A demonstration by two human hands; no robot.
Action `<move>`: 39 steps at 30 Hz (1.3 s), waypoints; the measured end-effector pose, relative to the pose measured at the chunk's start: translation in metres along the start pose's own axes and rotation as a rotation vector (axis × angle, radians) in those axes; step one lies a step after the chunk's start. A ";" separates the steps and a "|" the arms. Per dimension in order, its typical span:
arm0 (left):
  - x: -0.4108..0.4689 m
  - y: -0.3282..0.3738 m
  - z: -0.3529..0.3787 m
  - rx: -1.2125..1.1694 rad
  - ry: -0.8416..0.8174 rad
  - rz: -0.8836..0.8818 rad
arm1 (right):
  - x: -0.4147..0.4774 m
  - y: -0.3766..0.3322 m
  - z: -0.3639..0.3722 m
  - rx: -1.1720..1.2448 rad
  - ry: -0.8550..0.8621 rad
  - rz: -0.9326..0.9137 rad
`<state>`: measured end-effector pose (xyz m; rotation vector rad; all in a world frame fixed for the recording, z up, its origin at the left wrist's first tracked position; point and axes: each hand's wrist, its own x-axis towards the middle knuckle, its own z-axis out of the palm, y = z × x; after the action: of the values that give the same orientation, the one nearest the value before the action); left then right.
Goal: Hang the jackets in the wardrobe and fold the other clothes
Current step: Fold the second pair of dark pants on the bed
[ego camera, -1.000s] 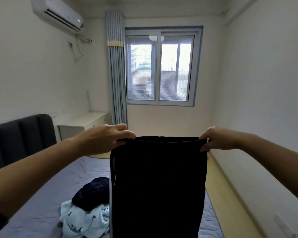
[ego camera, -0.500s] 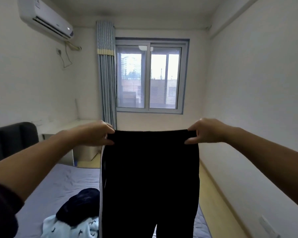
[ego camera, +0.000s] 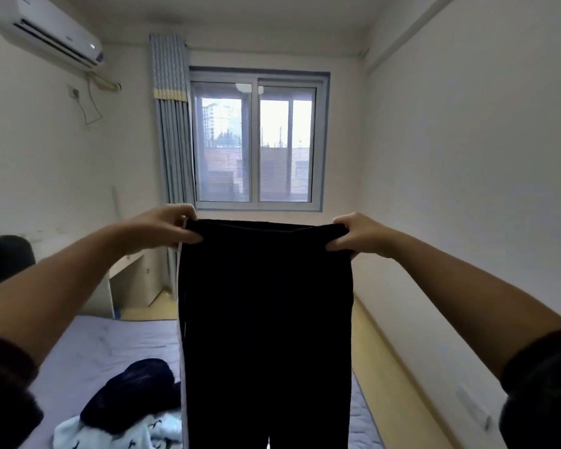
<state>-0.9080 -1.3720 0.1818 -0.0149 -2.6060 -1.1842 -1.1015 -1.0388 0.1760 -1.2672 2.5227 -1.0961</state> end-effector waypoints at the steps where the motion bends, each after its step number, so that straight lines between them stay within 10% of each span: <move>1: -0.001 -0.003 0.000 -0.173 0.019 -0.035 | -0.001 0.003 0.000 0.134 -0.013 0.015; 14: -0.003 -0.022 0.087 -0.673 0.540 -0.341 | -0.024 0.020 0.086 0.905 0.325 0.215; 39: -0.065 -0.004 0.234 -0.416 0.257 -0.222 | -0.094 0.029 0.167 0.125 0.108 -0.155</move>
<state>-0.9038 -1.1943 0.0161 0.3272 -2.1432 -1.6646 -0.9934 -1.0506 0.0155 -1.4252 2.4191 -1.3669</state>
